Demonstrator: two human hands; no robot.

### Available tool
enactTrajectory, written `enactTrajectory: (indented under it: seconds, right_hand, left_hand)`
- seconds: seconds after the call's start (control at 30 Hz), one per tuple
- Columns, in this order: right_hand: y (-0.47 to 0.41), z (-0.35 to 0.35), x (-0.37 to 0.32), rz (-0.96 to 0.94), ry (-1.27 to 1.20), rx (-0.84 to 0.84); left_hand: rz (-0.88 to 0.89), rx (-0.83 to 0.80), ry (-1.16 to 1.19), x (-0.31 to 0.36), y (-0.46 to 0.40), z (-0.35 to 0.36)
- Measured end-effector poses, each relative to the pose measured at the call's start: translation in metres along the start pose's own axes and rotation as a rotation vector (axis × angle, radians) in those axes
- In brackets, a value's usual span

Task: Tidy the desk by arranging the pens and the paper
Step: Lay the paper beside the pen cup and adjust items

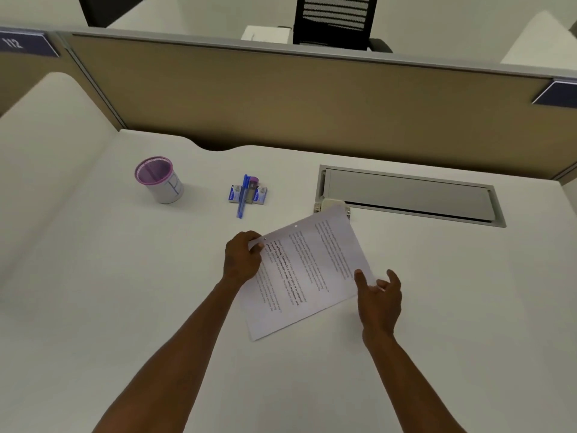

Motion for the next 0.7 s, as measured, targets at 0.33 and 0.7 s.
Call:
enactTrajectory:
  seconds: [0.33,0.7]
  right_hand:
    - [0.007,0.059,-0.011,0.124,-0.302,-0.351]
    - [0.025,0.088,-0.08,-0.229,-0.278,-0.563]
  left_hand:
    - [-0.117,0.0,0.364,-0.029,0.032,-0.016]
    - [-0.053,0.051,0.572,-0.021,0.052,-0.045]
Point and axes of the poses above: each hand's wrist, its own y-axis away from the middle knuckle, its own z-axis out of the palm, x = y × z, the point moved 5 cm from there along -y, towards the middle knuckle, and after that the axes turned 12 degrees about -x, right-handed, at the moved point
